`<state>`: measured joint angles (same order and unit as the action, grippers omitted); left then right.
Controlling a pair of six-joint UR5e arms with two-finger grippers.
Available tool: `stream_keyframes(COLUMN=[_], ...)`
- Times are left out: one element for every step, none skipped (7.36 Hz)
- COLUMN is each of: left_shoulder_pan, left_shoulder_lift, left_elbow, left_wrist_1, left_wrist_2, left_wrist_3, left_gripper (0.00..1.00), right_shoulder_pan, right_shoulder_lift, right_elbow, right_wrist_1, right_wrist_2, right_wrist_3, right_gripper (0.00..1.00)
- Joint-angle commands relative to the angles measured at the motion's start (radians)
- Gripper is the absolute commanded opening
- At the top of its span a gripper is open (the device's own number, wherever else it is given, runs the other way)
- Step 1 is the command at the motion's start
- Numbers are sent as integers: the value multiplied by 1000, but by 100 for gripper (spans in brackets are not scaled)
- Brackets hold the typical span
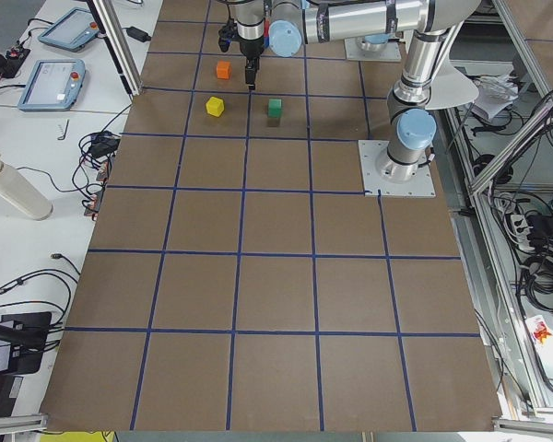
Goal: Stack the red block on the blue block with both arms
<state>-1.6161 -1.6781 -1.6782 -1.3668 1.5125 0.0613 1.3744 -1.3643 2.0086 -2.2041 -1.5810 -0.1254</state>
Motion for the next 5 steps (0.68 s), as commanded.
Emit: stream_keyframes(left_shoulder_pan=[1, 2, 2, 2, 2], left_shoulder_lift=[0, 1, 5, 8, 8], left_elbow=[0, 9, 14, 14, 14], left_wrist_1=[0, 2, 0, 0, 0], left_wrist_2=[0, -2, -2, 0, 0], left_wrist_3=[0, 0, 0, 0, 0], left_gripper=[100, 100, 100, 100, 100], right_shoulder_pan=[0, 0, 2, 8, 40], right_shoulder_lift=[-9, -27, -73, -100, -108], right_elbow=[-10, -54, -162, -282, -380], right_wrist_1=[6, 73, 260, 419, 488], right_wrist_2=[-26, -31, -28, -22, -16], right_wrist_3=[-3, -3, 0, 12, 15], right_gripper=[100, 100, 100, 100, 100])
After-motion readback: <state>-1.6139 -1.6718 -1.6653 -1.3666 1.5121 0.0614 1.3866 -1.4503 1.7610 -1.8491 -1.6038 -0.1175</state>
